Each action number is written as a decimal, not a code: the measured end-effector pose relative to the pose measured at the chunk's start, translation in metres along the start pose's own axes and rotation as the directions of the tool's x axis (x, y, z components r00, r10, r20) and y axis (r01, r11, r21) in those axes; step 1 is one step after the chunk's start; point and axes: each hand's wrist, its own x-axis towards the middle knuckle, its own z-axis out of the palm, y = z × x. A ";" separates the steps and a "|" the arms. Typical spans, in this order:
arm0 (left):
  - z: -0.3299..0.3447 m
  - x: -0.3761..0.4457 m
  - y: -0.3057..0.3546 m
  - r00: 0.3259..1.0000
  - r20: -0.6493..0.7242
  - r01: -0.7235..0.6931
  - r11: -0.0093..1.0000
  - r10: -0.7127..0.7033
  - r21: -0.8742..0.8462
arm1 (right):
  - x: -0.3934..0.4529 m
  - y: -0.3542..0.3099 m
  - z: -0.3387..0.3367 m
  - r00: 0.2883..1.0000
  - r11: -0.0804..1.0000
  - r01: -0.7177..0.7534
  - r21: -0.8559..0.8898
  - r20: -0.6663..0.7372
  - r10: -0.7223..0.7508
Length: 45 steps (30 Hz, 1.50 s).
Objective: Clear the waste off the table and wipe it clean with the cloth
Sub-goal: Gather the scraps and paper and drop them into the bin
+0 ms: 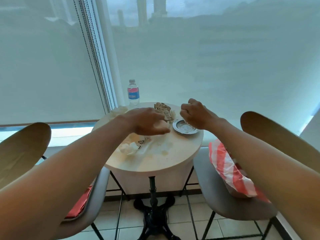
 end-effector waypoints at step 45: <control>0.162 0.316 0.274 0.942 0.293 -0.117 0.977 0.165 -0.176 | -0.183 0.328 0.003 0.789 0.892 -0.451 0.023 0.478 0.387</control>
